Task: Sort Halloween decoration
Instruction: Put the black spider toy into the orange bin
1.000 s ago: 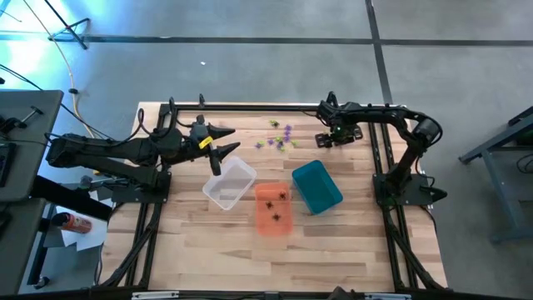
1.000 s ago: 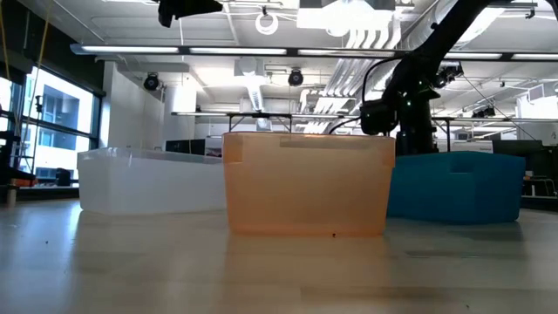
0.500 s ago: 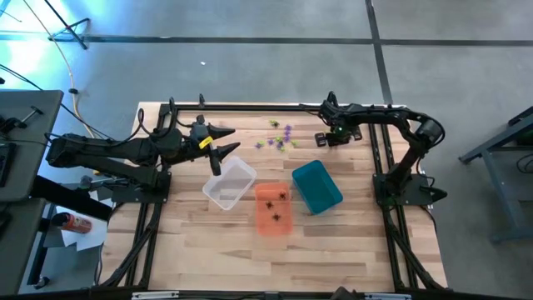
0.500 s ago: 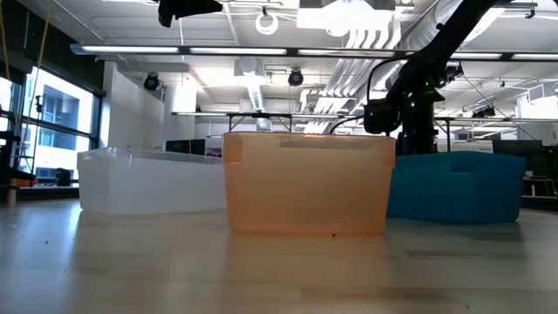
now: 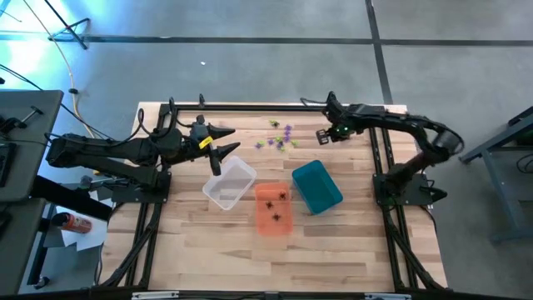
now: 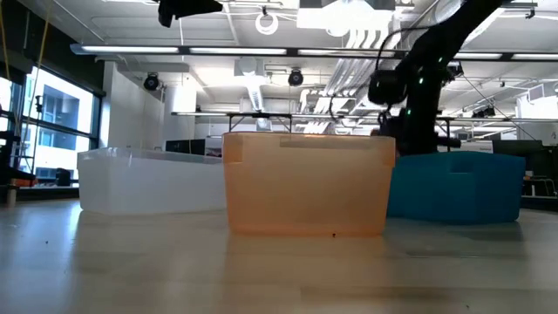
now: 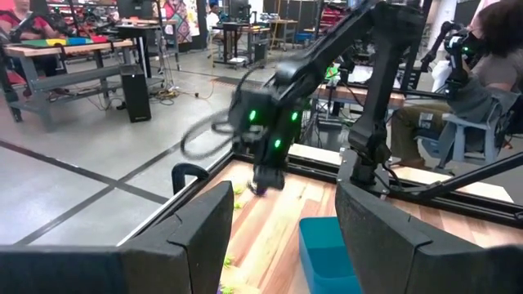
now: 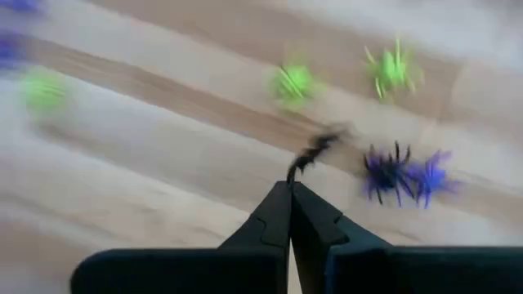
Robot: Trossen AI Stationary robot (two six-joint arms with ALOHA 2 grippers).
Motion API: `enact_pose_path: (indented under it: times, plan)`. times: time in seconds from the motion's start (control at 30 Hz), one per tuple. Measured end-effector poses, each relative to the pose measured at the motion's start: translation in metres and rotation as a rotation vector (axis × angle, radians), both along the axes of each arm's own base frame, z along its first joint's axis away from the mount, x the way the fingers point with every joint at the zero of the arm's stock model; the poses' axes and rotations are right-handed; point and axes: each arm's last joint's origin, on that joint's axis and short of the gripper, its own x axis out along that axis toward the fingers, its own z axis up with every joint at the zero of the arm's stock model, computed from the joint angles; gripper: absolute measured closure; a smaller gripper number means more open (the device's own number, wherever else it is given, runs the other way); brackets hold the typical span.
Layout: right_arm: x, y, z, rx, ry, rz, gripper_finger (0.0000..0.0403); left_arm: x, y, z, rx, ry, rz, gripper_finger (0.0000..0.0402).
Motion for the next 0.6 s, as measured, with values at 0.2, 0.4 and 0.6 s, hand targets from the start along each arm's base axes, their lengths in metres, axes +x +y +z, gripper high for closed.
enact_pose_path:
  times: [0.2, 0.4, 0.6]
  plan:
    - [-0.007, 0.015, 0.064, -0.195, -0.353, 0.278, 0.0403, 0.0, 0.0, 0.0, 0.0, 0.0, 0.0, 0.02]
    - [-0.009, 0.045, 0.125, -0.497, -0.706, 0.608, 0.0403, 0.0, 0.0, 0.0, -0.002, -0.002, 0.0, 0.02]
    - [-0.013, 0.071, 0.143, -0.548, -0.778, 0.592, 0.0403, 0.0, 0.0, 0.0, -0.065, -0.028, 0.005, 0.02]
